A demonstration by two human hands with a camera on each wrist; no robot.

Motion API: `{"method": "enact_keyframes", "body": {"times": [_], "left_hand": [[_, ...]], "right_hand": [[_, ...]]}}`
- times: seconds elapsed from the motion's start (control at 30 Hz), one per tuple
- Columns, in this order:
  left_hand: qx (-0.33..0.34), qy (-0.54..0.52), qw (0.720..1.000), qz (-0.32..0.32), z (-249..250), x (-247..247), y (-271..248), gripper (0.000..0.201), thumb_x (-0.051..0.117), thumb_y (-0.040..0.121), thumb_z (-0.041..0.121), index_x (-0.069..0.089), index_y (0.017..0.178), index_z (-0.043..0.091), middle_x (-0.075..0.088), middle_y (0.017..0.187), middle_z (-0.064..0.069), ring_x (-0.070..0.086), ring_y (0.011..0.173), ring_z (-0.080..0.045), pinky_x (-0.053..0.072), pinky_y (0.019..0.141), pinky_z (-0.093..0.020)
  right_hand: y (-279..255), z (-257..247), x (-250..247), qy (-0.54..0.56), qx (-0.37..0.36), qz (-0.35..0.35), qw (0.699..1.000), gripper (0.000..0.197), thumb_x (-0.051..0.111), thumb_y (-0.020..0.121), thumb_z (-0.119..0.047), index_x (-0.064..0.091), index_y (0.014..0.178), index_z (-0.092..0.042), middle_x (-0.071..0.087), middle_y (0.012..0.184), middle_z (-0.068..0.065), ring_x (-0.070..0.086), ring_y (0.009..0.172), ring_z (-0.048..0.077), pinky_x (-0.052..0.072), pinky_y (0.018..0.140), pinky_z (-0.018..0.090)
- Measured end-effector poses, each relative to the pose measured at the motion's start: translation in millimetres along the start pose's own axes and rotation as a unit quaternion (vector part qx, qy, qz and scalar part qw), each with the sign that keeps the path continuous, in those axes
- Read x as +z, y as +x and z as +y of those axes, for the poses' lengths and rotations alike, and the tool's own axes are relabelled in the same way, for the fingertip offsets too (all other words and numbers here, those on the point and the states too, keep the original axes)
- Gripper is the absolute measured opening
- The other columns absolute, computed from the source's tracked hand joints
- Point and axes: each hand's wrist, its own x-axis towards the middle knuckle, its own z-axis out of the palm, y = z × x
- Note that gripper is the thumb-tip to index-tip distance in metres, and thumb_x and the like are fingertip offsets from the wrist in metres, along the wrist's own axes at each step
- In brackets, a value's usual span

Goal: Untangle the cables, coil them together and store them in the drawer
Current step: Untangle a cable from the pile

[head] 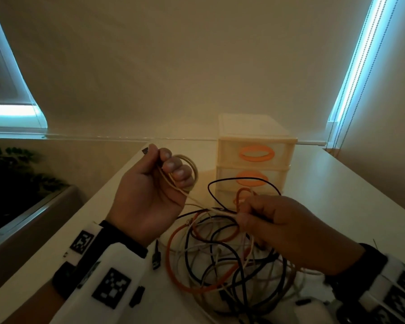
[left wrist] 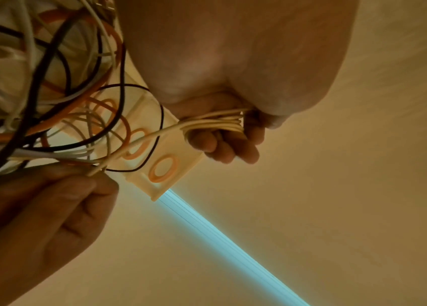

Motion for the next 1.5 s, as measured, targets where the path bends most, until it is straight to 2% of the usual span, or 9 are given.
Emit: {"method": "enact_keyframes", "body": {"times": [0.17,0.33,0.47,0.73,0.83,1.07,1.23,1.4,1.5], "left_hand": [[-0.007,0.032,0.999,-0.014,-3.7,1.4,-1.7,0.040,0.037,0.104,0.038,0.055,0.079,0.014,0.052,0.066,0.000,0.054,0.064,-0.017,0.048,0.060,-0.025],[0.032,0.012,0.999,0.020,7.2,-2.0,0.0,0.043,0.038,0.107,0.039,0.061,0.082,0.013,0.069,0.086,-0.005,0.071,0.087,-0.023,0.057,0.075,-0.027],[0.027,-0.018,0.999,0.011,14.2,-2.8,0.7,0.042,0.038,0.107,0.039,0.062,0.082,0.015,0.068,0.084,-0.001,0.069,0.085,-0.020,0.057,0.071,-0.026],[-0.199,0.155,0.945,-0.209,-19.1,6.0,-18.5,0.037,0.039,0.106,0.032,0.052,0.080,0.009,0.056,0.058,-0.005,0.053,0.054,-0.021,0.044,0.060,-0.028],[-0.250,0.228,0.911,-0.238,-40.4,9.9,-26.9,0.038,0.039,0.105,0.030,0.054,0.082,0.004,0.063,0.085,-0.021,0.064,0.080,-0.033,0.049,0.081,-0.042],[-0.126,-0.017,0.982,-0.143,-19.6,3.4,-5.6,0.046,0.027,0.111,0.038,0.053,0.095,0.004,0.058,0.130,-0.035,0.054,0.127,-0.045,0.042,0.110,-0.049],[-0.074,-0.002,0.997,-0.034,-26.6,-1.0,-4.8,0.045,0.035,0.106,0.040,0.050,0.073,0.012,0.053,0.069,-0.004,0.055,0.066,-0.022,0.050,0.061,-0.030],[-0.060,-0.005,0.997,-0.042,-18.8,-1.5,-3.6,0.041,0.036,0.104,0.038,0.048,0.072,0.014,0.042,0.058,0.002,0.043,0.055,-0.016,0.040,0.052,-0.026],[-0.066,0.006,0.996,-0.058,-20.0,-1.5,-3.9,0.041,0.036,0.105,0.038,0.047,0.073,0.015,0.040,0.056,0.002,0.041,0.054,-0.016,0.038,0.053,-0.027]], "right_hand": [[8.1,12.8,-3.6,-0.030,-0.004,0.187,0.982,0.017,0.056,0.095,-0.038,0.062,0.079,-0.035,0.066,0.073,-0.010,0.057,0.058,0.007,0.047,0.055,0.023],[1.3,4.0,-12.7,0.067,0.030,-0.062,0.995,0.020,0.059,0.087,-0.049,0.069,0.084,-0.032,0.068,0.070,0.001,0.061,0.061,0.007,0.048,0.063,0.023],[3.5,6.6,-17.9,0.000,0.068,-0.085,0.994,0.028,0.055,0.100,-0.033,0.065,0.075,-0.026,0.059,0.060,-0.011,0.051,0.052,-0.001,0.041,0.055,0.015],[10.1,7.4,-22.5,-0.074,0.092,0.191,0.975,0.026,0.060,0.095,-0.038,0.066,0.073,-0.025,0.063,0.058,-0.004,0.056,0.052,0.000,0.042,0.056,0.019],[7.5,-10.0,-11.8,0.006,0.016,0.241,0.970,0.019,0.063,0.094,-0.032,0.069,0.079,-0.021,0.068,0.061,-0.007,0.061,0.053,0.001,0.046,0.056,0.011],[-4.5,-17.7,1.8,0.025,-0.101,0.073,0.992,0.020,0.066,0.093,-0.026,0.077,0.109,-0.029,0.075,0.084,-0.016,0.072,0.076,0.004,0.058,0.071,0.019],[0.9,7.0,2.5,-0.072,-0.036,0.095,0.992,0.016,0.063,0.093,-0.039,0.073,0.084,-0.031,0.068,0.070,-0.011,0.065,0.064,0.007,0.052,0.059,0.021],[-2.0,-6.2,8.8,-0.032,-0.072,-0.028,0.997,0.013,0.059,0.097,-0.039,0.070,0.093,-0.043,0.067,0.077,-0.009,0.062,0.066,0.014,0.049,0.057,0.025],[0.9,1.9,6.3,-0.059,-0.070,0.033,0.995,0.012,0.061,0.096,-0.036,0.068,0.088,-0.042,0.066,0.078,-0.015,0.062,0.068,0.008,0.048,0.059,0.016]]}}
